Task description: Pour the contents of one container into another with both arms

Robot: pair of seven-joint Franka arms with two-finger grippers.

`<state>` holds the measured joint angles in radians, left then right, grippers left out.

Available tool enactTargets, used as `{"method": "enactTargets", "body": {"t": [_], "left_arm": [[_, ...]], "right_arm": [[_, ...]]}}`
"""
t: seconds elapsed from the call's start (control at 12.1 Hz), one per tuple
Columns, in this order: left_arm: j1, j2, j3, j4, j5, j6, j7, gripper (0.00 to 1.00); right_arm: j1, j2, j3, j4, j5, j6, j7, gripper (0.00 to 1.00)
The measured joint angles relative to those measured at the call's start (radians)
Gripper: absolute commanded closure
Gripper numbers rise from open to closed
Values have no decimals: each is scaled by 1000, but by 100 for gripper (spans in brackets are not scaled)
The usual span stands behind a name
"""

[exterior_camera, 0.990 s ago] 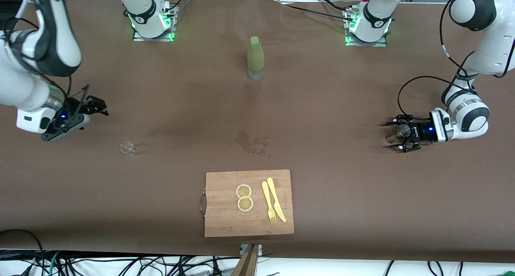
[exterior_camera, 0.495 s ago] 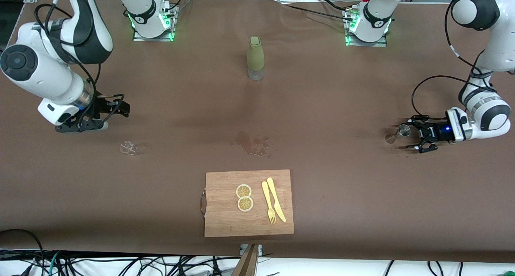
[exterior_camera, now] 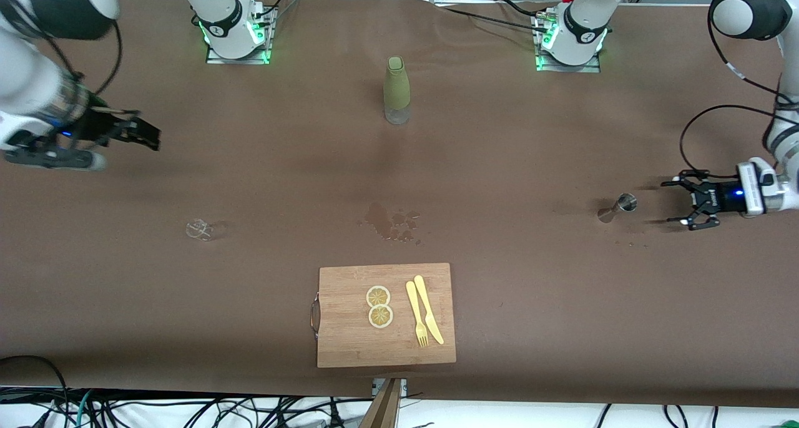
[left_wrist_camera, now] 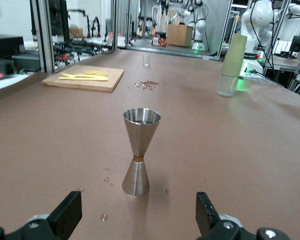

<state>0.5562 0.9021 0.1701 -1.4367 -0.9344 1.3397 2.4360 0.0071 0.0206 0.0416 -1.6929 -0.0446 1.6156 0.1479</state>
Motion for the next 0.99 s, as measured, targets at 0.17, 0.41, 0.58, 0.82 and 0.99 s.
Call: {"method": "enactTargets", "body": {"t": [0.17,0.41,0.58,0.82,0.99], "left_arm": [[0,-43,0,25,39,-7,-131,0],[-17,-152,-7,34,102,-7,-339,0],[-48,-236,-12,27,145,6,-464,0],[-104,-354,-34,-19,223,79,-632,0],[-137,-434,-72,-64,288,144,-773,0]], "right_arm": [[1,-3,-35,53,2,-68,0,0],[5,-16,-64,82,3,-89,5,0],[7,-18,-84,84,5,-83,5,0],[22,-18,-87,84,7,-69,5,0],[39,-17,-86,84,7,-68,9,0]]}}
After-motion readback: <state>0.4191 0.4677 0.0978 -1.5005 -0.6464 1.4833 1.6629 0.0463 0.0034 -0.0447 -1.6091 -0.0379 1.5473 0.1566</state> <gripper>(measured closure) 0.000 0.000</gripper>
